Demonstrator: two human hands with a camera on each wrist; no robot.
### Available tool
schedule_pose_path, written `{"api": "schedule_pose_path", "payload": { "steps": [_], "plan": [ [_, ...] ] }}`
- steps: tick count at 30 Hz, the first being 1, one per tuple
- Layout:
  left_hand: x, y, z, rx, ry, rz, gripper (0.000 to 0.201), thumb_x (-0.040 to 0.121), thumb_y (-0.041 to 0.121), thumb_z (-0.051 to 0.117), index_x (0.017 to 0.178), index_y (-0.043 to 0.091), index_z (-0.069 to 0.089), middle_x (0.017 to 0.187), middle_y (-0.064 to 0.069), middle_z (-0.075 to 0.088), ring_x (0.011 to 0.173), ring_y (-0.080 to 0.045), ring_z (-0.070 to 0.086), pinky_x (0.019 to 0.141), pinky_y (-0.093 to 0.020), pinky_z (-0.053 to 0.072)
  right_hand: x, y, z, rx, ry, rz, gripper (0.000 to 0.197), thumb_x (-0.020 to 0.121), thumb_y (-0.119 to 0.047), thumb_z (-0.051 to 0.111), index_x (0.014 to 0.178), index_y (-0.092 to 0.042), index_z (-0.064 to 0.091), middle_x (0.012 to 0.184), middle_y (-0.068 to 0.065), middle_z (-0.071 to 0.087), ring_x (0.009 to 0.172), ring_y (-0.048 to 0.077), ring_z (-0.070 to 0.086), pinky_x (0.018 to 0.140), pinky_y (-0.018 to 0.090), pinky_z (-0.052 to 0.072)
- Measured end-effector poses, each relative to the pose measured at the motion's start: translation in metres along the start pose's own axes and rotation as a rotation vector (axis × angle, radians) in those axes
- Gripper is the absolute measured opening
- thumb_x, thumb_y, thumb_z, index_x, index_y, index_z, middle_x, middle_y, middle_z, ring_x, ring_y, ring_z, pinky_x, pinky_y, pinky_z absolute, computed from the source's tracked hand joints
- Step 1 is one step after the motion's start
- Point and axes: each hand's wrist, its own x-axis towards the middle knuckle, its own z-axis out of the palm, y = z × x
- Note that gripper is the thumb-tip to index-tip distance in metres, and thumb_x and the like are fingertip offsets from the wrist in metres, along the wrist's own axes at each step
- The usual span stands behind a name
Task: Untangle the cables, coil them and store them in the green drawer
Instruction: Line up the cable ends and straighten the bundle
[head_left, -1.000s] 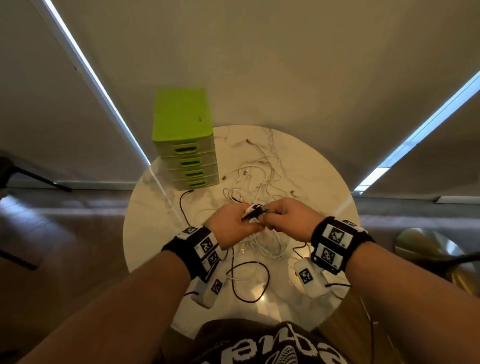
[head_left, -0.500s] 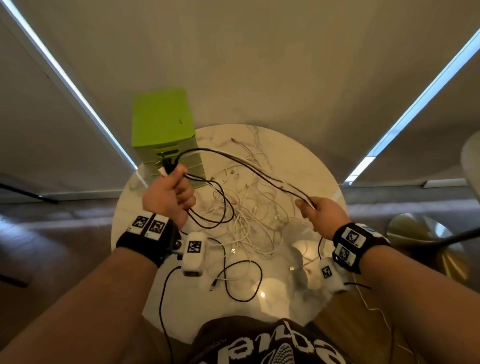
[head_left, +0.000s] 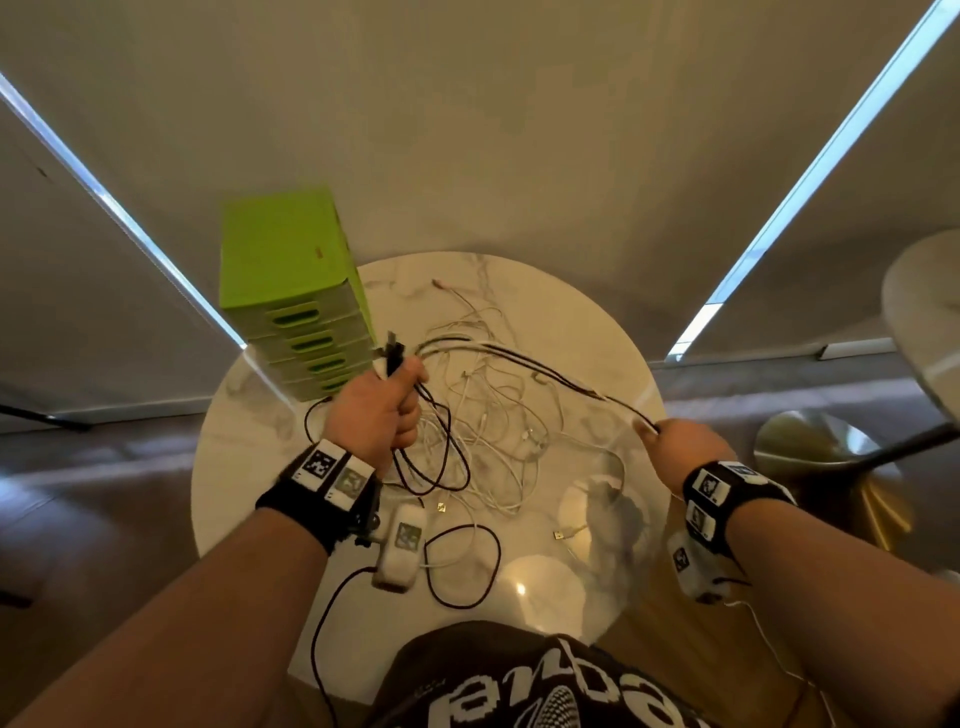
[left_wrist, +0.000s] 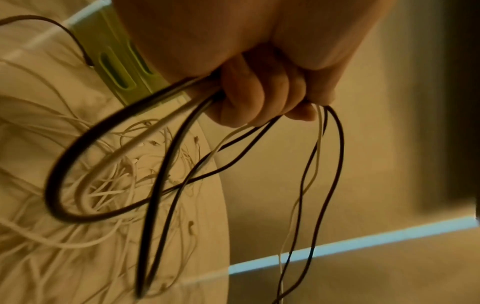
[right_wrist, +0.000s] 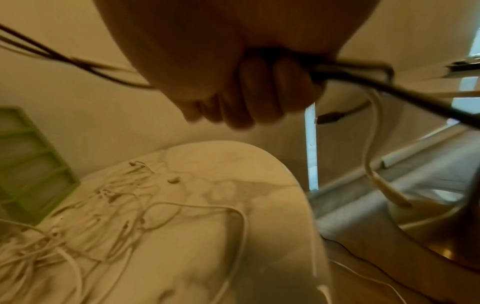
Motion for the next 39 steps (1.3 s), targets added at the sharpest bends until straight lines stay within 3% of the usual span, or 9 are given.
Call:
{"api": "schedule_pose_path", "payload": {
  "steps": [4,9,14,19,23,29,32,36,39],
  "plan": [
    [-0.001,-0.024,0.035,0.530,-0.076,0.014,0.033,0.096,0.045,0.063,0.072,0.022,0.064,0.051,0.006,0.047,0.046,-0.018,0.040,0.049,-0.028,0.032,0.005,0.021,0.018,-0.091,-0.249,-0.017,0.045,0.095,-0.039,0.061,0.132,-0.013,0.058,0.130,0.012,0.065,0.112,0.029,0.063,0.096,0.037,0.052],
    [-0.005,-0.039,0.095,1.014,-0.278,0.077,0.032,0.097,0.044,0.063,0.074,0.023,0.066,0.069,0.002,0.066,0.066,-0.011,0.060,0.061,-0.025,0.043,-0.006,0.007,0.000,0.540,-0.032,-0.480,0.118,0.063,-0.042,0.094,0.157,-0.040,0.022,0.143,-0.016,0.041,0.130,0.003,0.041,0.107,0.026,0.035],
    [0.004,-0.050,0.148,1.084,-0.350,0.084,0.034,0.097,0.041,0.062,0.076,0.015,0.065,0.070,-0.004,0.060,0.065,-0.018,0.053,0.060,-0.035,0.036,-0.002,-0.001,-0.023,0.451,-0.147,-0.635,0.014,0.093,-0.040,0.070,0.096,-0.027,0.072,0.085,-0.004,0.072,0.080,0.012,0.067,0.081,0.040,0.055],
    [0.011,-0.062,0.179,1.182,-0.318,0.074,0.036,0.097,0.045,0.061,0.070,0.021,0.057,0.065,0.000,0.055,0.061,-0.016,0.050,0.055,-0.033,0.031,0.019,0.042,-0.028,0.411,-0.305,-0.573,0.054,0.092,-0.066,0.054,0.076,-0.017,0.067,0.069,0.006,0.061,0.064,0.022,0.057,0.066,0.036,0.048],
    [0.026,-0.061,0.185,1.090,-0.056,0.051,0.033,0.098,0.044,0.060,0.071,0.025,0.056,0.068,0.002,0.058,0.065,-0.015,0.054,0.054,-0.031,0.033,0.033,0.066,-0.031,0.846,-0.604,-0.391,0.066,0.098,-0.071,0.035,0.069,-0.017,0.059,0.059,0.000,0.037,0.051,0.016,0.030,0.052,0.029,0.028],
    [0.024,-0.066,0.186,0.956,-0.090,-0.025,0.020,0.096,0.036,0.066,0.088,0.019,0.074,0.050,0.011,0.055,0.043,0.003,0.050,0.045,-0.017,0.030,0.048,0.087,-0.015,0.451,-0.038,-0.521,0.035,0.105,-0.046,0.040,0.087,-0.025,0.061,0.081,-0.006,0.062,0.075,0.011,0.057,0.071,0.033,0.046],
    [0.022,-0.075,0.186,0.711,-0.038,-0.120,0.017,0.100,0.032,0.061,0.102,0.020,0.073,0.042,0.012,0.047,0.038,-0.002,0.043,0.046,-0.024,0.032,0.061,0.106,0.008,0.316,-0.075,-0.455,0.031,0.105,-0.045,0.038,0.086,-0.030,0.058,0.084,-0.007,0.063,0.080,0.014,0.060,0.075,0.037,0.052],
    [0.021,-0.073,0.176,0.155,0.111,-0.232,0.034,0.105,0.023,0.048,0.072,0.017,0.046,0.050,0.004,0.027,0.039,-0.011,0.020,0.042,-0.018,0.019,0.077,0.115,0.022,-0.055,-0.298,-0.388,0.028,0.094,-0.042,0.045,0.106,-0.029,0.068,0.107,0.000,0.071,0.097,0.022,0.066,0.090,0.038,0.055],
    [0.016,-0.061,0.179,-0.025,0.037,-0.242,0.034,0.097,0.014,0.042,0.066,0.023,0.031,0.050,0.005,0.021,0.038,-0.009,0.014,0.041,-0.017,0.012,0.068,0.081,0.001,0.237,-0.254,-0.460,0.038,0.099,-0.030,0.050,0.136,-0.029,0.059,0.134,0.000,0.063,0.117,0.018,0.061,0.102,0.033,0.048]
  ]
}}
